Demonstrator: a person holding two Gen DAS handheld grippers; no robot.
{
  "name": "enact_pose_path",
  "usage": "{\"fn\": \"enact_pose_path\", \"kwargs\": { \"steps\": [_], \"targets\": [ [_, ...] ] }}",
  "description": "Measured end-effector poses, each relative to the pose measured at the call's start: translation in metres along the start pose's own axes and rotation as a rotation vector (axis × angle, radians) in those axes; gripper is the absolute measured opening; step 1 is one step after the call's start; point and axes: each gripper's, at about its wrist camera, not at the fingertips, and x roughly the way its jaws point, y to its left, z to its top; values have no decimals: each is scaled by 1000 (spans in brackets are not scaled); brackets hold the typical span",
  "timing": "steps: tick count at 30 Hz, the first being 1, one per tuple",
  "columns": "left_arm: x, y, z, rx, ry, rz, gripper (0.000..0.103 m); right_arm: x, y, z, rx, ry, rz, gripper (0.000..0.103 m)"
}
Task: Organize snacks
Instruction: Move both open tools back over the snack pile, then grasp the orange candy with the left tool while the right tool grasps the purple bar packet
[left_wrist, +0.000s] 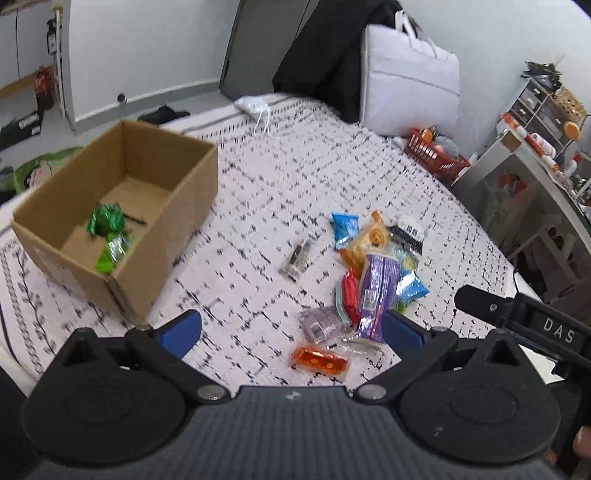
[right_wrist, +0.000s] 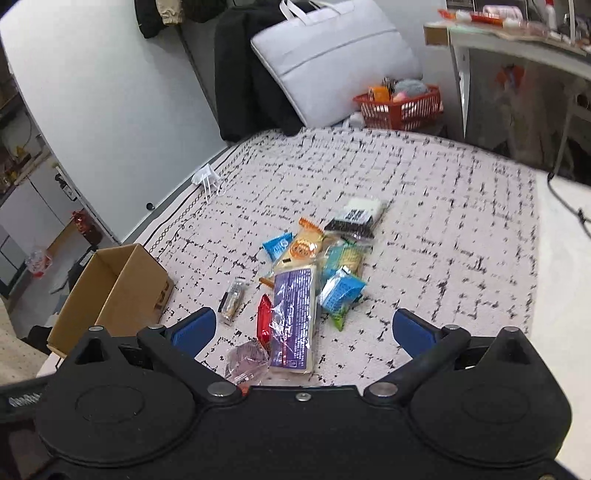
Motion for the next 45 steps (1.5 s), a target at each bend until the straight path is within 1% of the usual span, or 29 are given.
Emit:
{"fn": "enact_pose_path", "kwargs": {
  "steps": [3, 7, 12, 16, 20, 23, 26, 31, 34, 36, 40, 42, 43, 44, 45],
  "targets": [
    [14, -3, -6, -7, 28, 5, 103, 10, -5, 0, 17, 28, 11, 102],
    [31, -2, -14, -43, 54, 2, 103, 18, -11, -1, 41, 39, 32, 99],
    [48, -6, -23, -48, 77, 3, 102, 30, -19, -1, 79, 72, 48, 97],
    [62, -8, -30, -68, 104, -8, 100, 38, -18, -4, 72, 95, 61, 95],
    [71, -9, -33, -81, 88, 22, 92, 44, -22, -5, 87, 109, 63, 94],
    [79, -11, -32, -76, 95, 39, 85, 51, -23, -7, 90, 126, 67, 94],
    [88, -12, -34, -73, 130, 50, 84, 58, -22, -9, 88, 142, 71, 93],
    [100, -5, -40, -128, 184, 66, 82, 66, -22, -10, 99, 162, 76, 86],
    [100, -4, -42, -139, 176, 69, 82, 70, -21, -11, 96, 172, 71, 85],
    [99, -4, -41, -156, 170, 60, 79, 74, -18, -9, 88, 174, 64, 85],
    [92, -4, -37, -179, 139, 40, 79, 85, -12, -1, 83, 171, 52, 82],
    [93, -5, -33, -190, 139, 38, 78, 89, -10, 1, 83, 172, 53, 82],
    [96, -6, -32, -189, 149, 44, 77, 91, -9, 2, 82, 174, 53, 82],
    [99, -8, -31, -189, 166, 56, 71, 92, -9, 2, 82, 177, 52, 82],
    [102, -9, -30, -195, 180, 69, 69, 92, -9, 1, 81, 179, 52, 82]
  ]
}}
